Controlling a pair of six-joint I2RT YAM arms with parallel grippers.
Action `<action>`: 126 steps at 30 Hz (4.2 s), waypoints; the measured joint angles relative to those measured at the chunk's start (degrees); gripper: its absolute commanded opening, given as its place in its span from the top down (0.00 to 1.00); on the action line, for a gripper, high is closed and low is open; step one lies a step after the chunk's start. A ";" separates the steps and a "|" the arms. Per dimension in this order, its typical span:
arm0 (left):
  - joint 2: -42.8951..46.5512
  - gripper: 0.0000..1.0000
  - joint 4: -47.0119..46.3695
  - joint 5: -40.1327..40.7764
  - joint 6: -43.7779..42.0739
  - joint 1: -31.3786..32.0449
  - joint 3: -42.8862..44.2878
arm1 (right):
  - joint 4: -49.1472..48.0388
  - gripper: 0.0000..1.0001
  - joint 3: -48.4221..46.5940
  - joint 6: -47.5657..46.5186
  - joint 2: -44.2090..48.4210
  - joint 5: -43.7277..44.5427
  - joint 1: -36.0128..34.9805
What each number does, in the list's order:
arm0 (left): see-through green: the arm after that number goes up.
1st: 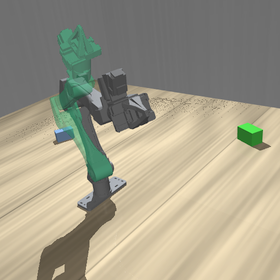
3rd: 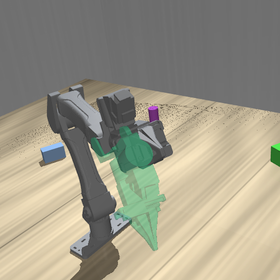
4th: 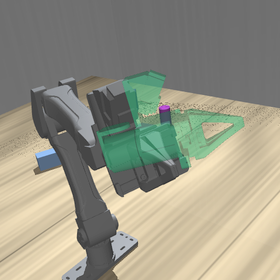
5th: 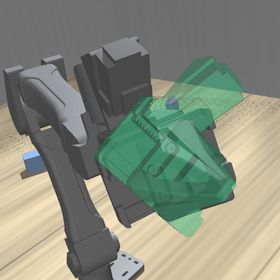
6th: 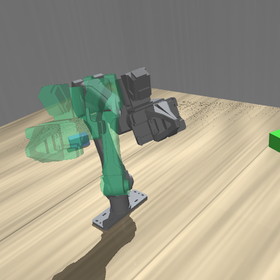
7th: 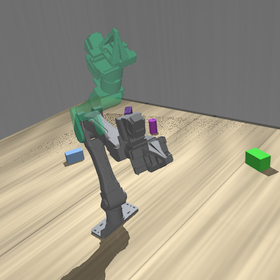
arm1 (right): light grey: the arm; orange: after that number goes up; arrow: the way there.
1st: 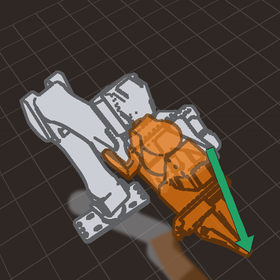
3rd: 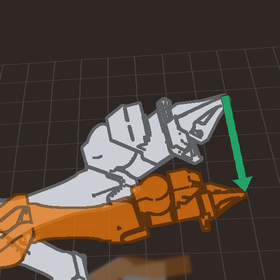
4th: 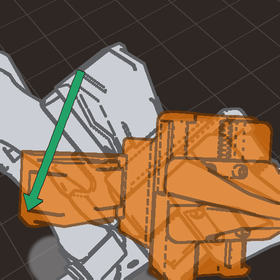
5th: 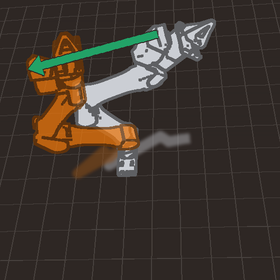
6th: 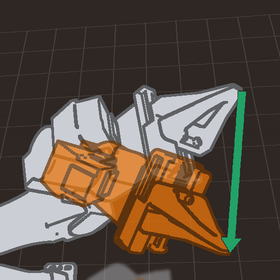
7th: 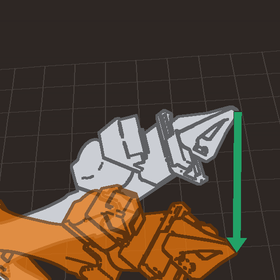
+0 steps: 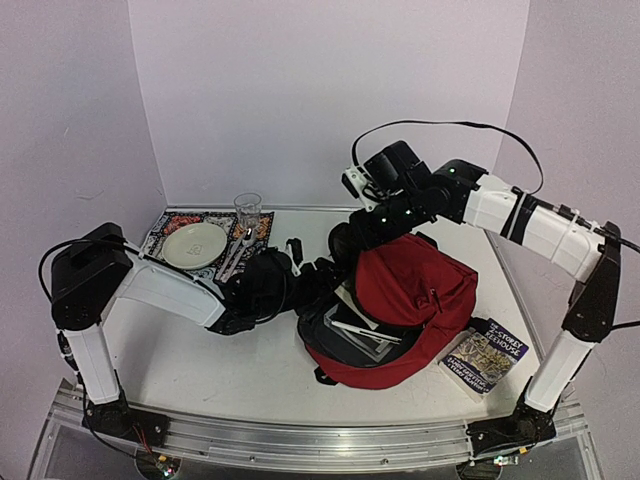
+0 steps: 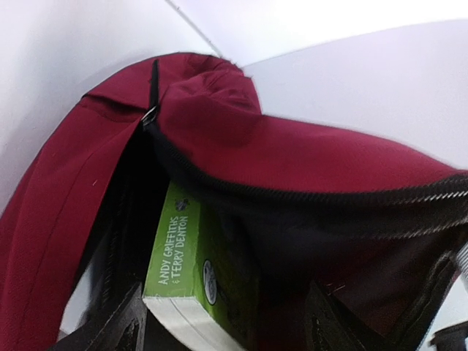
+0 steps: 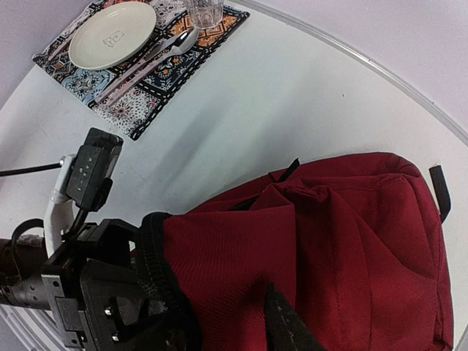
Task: Pack the student bag
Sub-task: Place the book in the largest pocket of the bag, then place the largest pocket of the student bag, then move the student bag to the center of the board, then move the book to the center of the board.
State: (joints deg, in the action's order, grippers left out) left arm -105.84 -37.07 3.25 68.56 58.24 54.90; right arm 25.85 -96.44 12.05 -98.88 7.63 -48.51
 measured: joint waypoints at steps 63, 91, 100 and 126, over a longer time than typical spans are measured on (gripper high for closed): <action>0.30 0.38 41.18 -7.86 -25.20 -6.40 12.82 | -19.29 0.02 40.84 24.89 10.42 -16.35 19.43; -1.81 0.18 45.32 -7.04 -25.78 -10.78 19.81 | -13.43 0.02 25.73 14.28 12.54 -13.89 30.59; 7.88 0.17 48.41 -6.59 -25.88 -10.78 10.03 | -3.36 0.02 41.56 22.59 27.91 -7.59 41.58; 18.59 0.16 59.06 -7.36 -27.53 -6.19 17.76 | -5.39 0.03 65.72 29.18 31.20 -11.46 51.42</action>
State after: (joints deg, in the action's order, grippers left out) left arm -87.25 22.00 -4.12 41.03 52.05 72.66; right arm 20.47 -30.72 41.24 -67.67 -3.82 2.91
